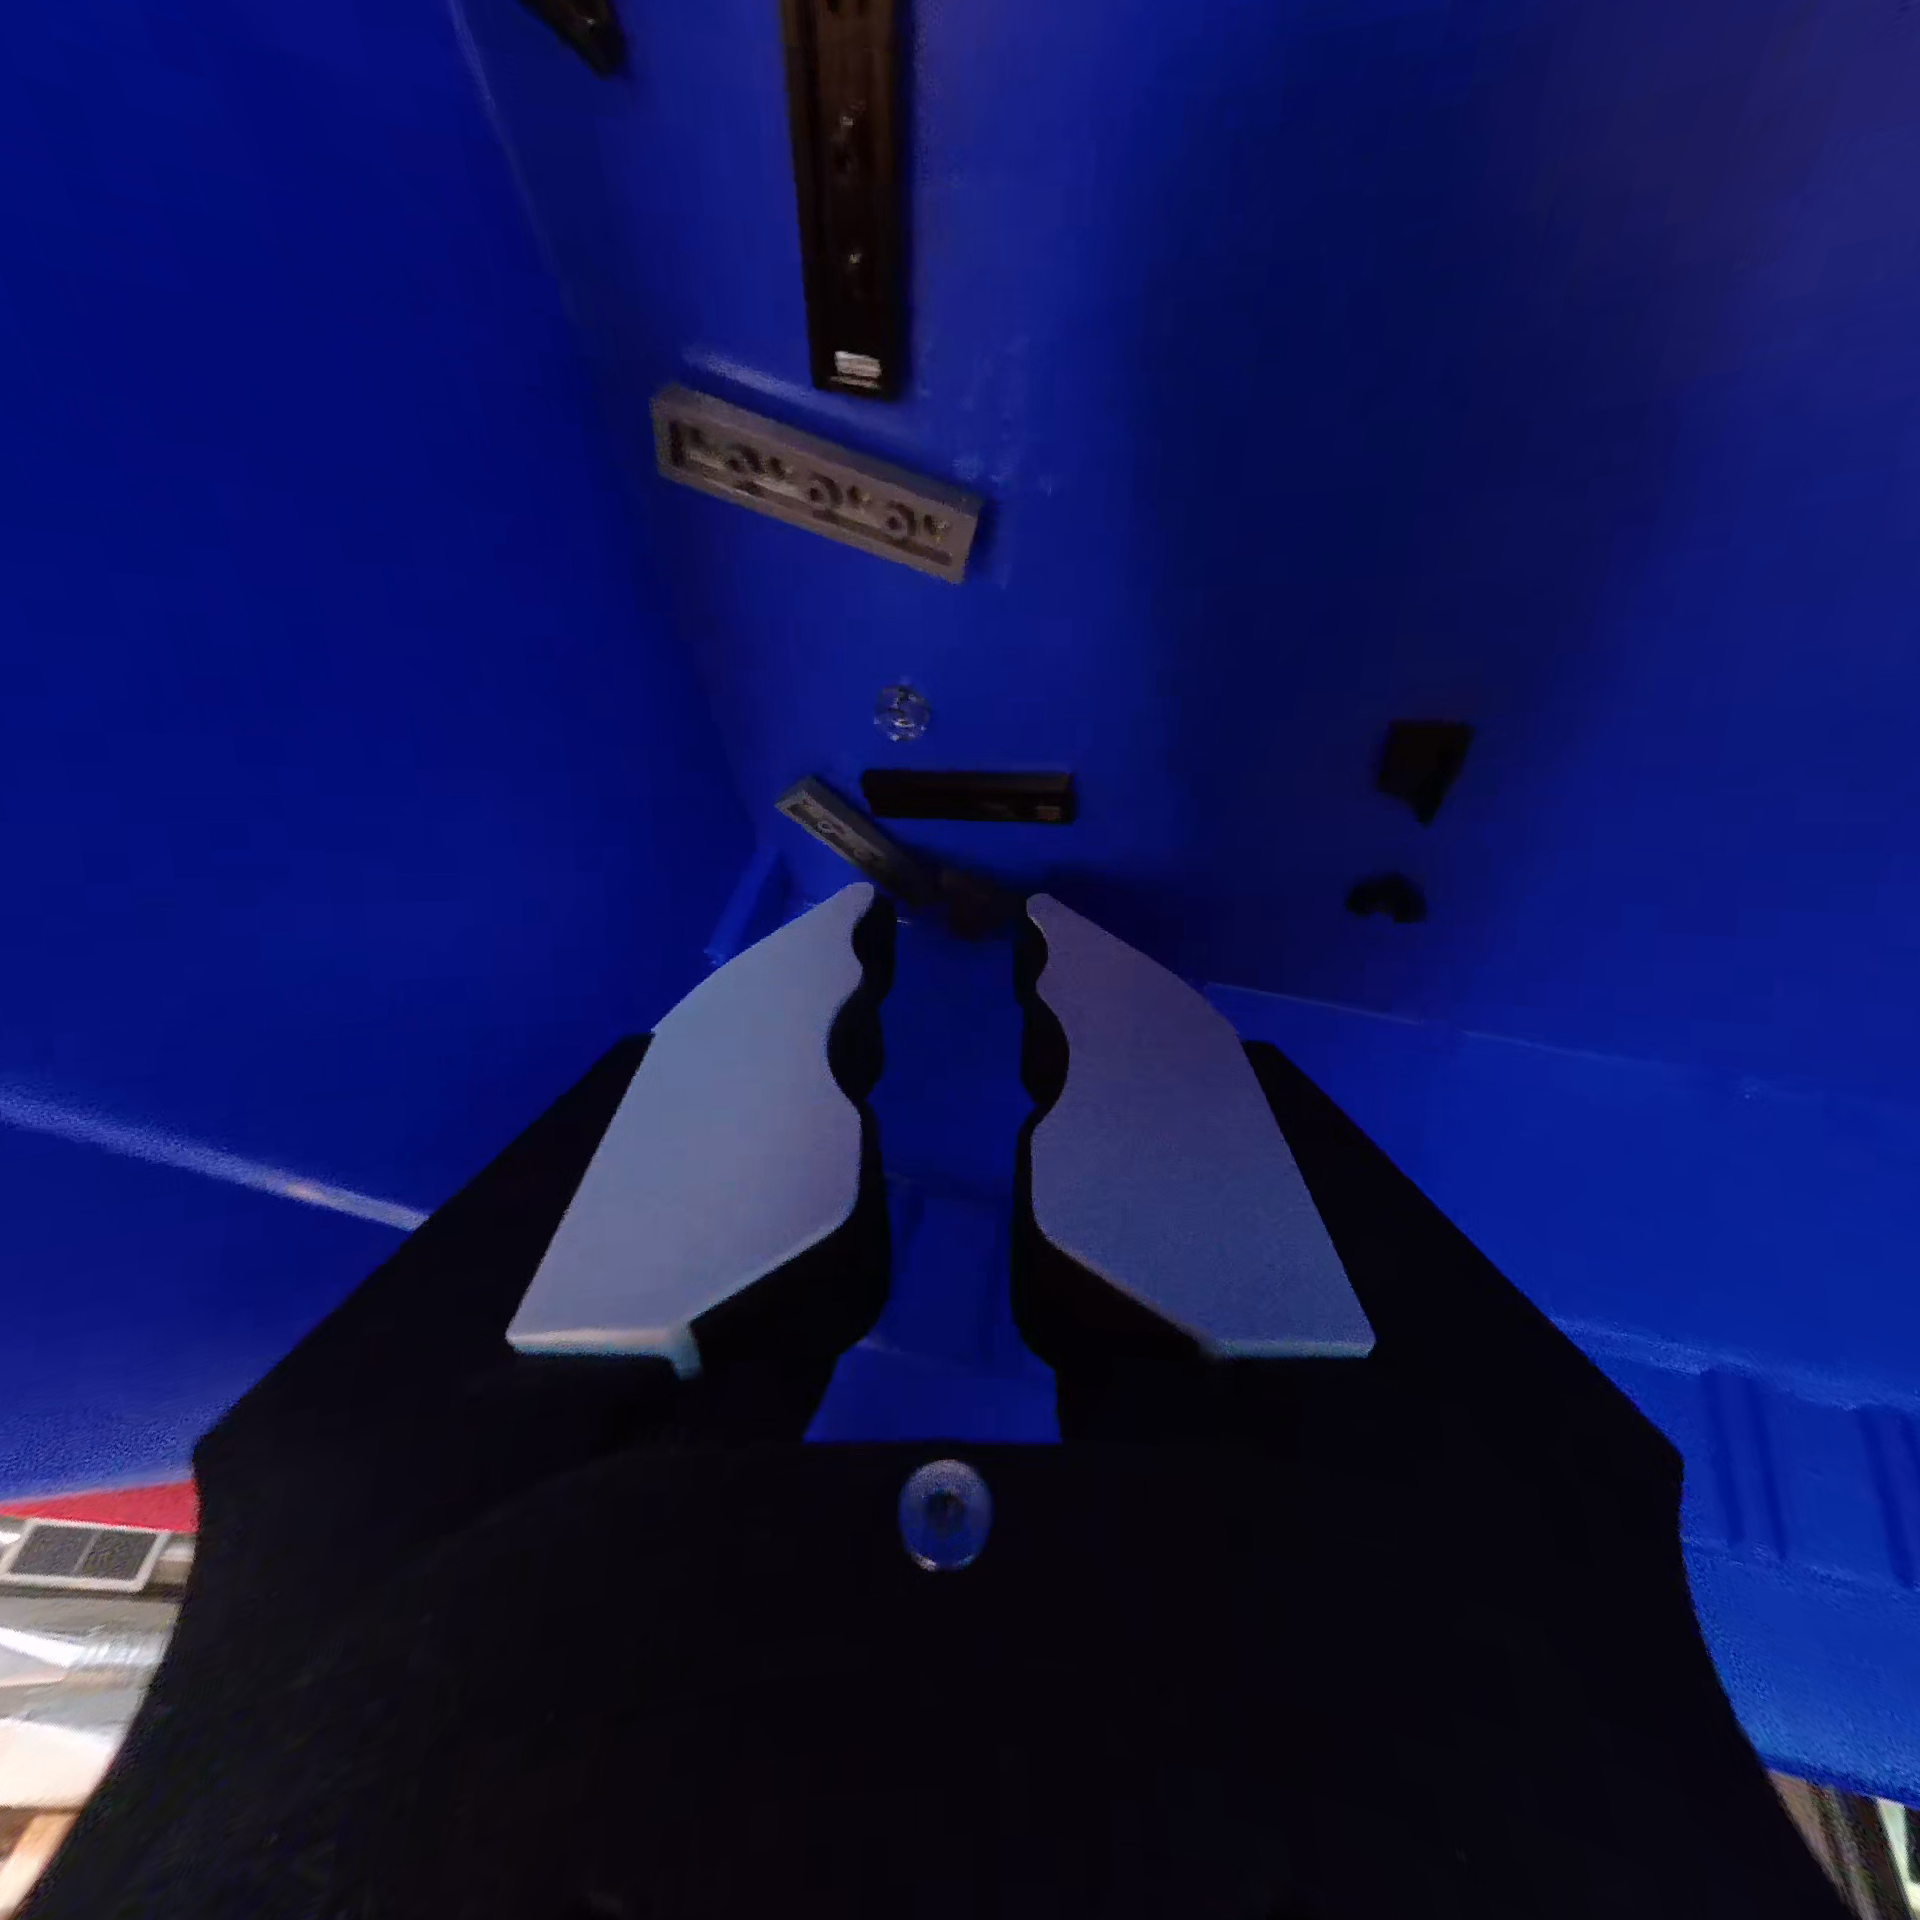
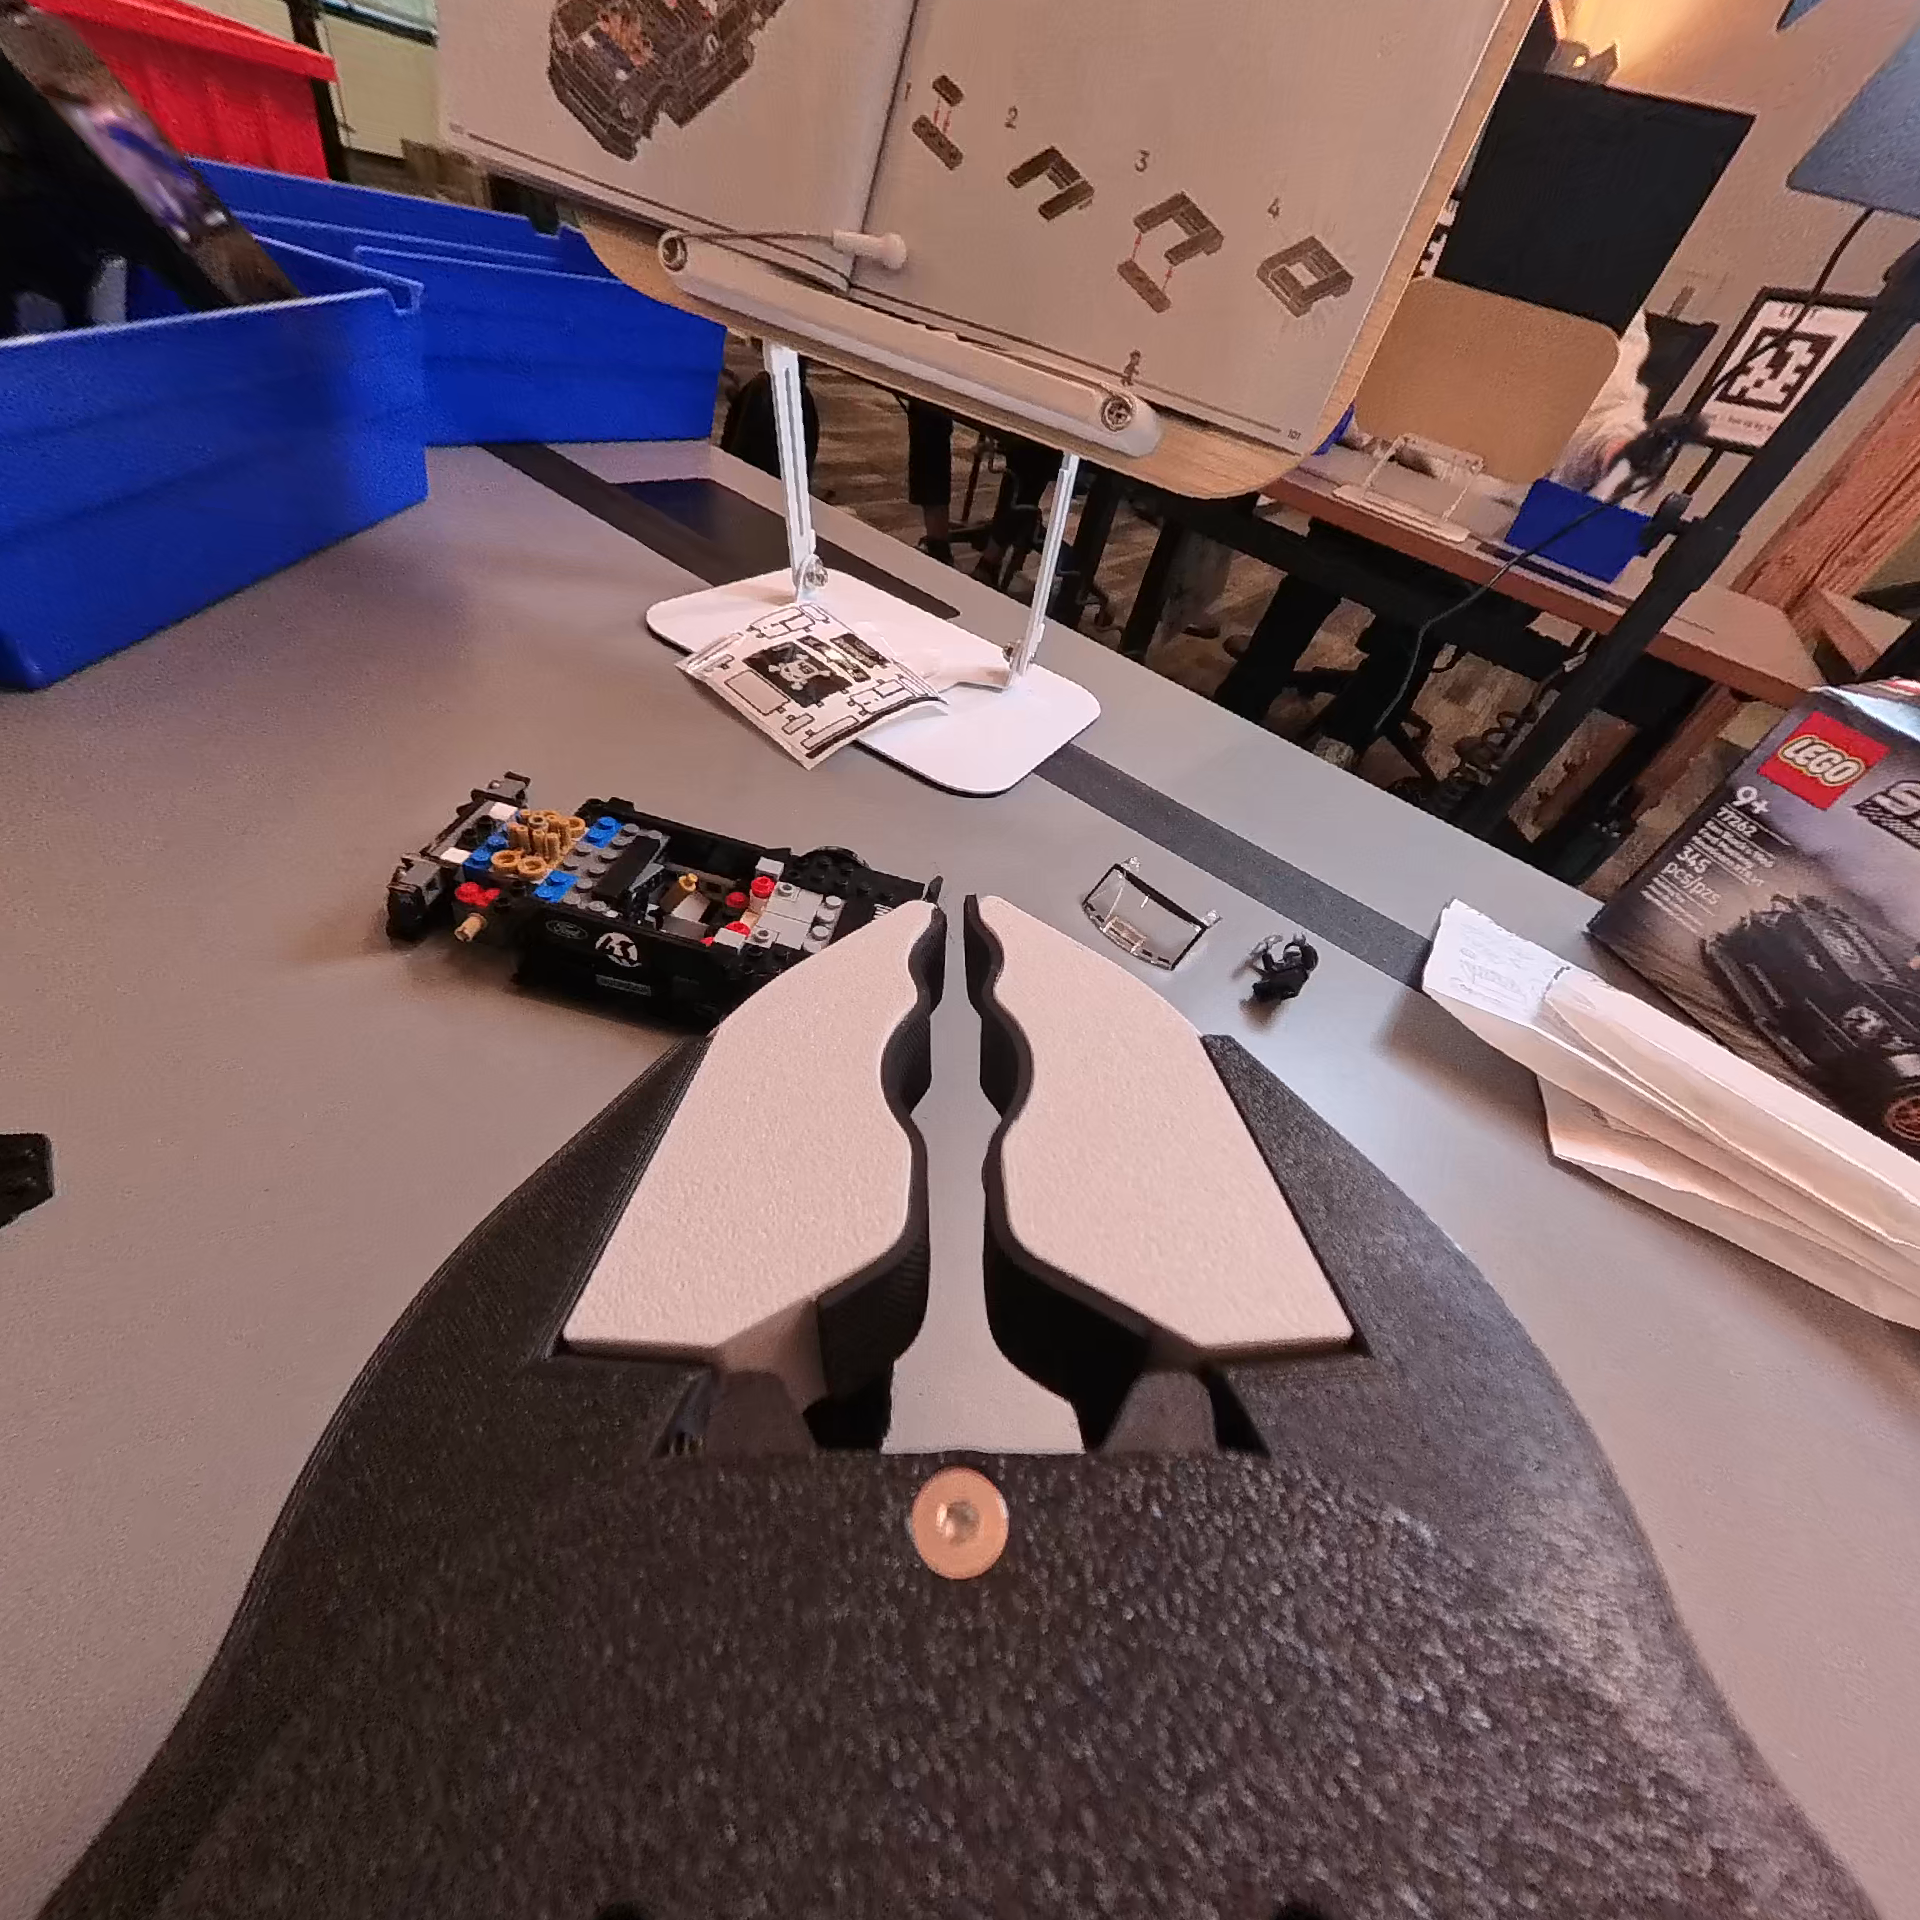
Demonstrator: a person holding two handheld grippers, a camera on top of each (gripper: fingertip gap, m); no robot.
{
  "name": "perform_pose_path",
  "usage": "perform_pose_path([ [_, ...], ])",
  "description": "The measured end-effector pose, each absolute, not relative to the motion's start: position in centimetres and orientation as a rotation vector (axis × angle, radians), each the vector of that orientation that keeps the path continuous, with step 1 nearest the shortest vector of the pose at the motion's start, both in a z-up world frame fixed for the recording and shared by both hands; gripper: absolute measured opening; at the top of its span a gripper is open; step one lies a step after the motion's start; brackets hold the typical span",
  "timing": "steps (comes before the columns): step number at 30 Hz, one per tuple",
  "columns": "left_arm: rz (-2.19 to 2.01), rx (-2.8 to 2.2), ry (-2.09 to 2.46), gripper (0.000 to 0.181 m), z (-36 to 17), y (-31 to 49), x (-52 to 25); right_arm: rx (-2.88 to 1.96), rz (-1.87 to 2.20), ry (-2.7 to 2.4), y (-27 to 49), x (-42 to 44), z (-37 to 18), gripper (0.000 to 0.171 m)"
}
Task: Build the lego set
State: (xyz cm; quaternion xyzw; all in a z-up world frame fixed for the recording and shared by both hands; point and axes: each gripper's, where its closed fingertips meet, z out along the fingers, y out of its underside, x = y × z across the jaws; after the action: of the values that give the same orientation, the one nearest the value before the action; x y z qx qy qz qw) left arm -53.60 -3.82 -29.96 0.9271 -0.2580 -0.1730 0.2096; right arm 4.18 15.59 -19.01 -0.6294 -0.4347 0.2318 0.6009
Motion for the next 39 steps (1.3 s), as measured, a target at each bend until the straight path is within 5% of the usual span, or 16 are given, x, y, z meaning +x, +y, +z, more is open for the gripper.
perform_pose_path([
  [9,-0.510,2.561,-0.823,0.001,-29.8,-3.3,-54.1,-1.448,0.536,-1.000,15.6,4.5,-18.6,0.003],
  [21,-0.280,3.025,-0.810,0.000,-25.4,-1.2,-50.3,-1.440,0.555,-1.016,15.3,4.2,-18.6,0.003],
  [26,-0.387,2.941,-0.820,0.018,-26.8,-1.3,-51.2,-1.436,0.552,-1.018,15.2,4.3,-18.5,0.003],
  [39,-0.119,3.266,-0.169,0.028,-28.5,3.8,-49.7,-1.448,0.550,-1.015,15.4,4.4,-18.7,0.003],
])
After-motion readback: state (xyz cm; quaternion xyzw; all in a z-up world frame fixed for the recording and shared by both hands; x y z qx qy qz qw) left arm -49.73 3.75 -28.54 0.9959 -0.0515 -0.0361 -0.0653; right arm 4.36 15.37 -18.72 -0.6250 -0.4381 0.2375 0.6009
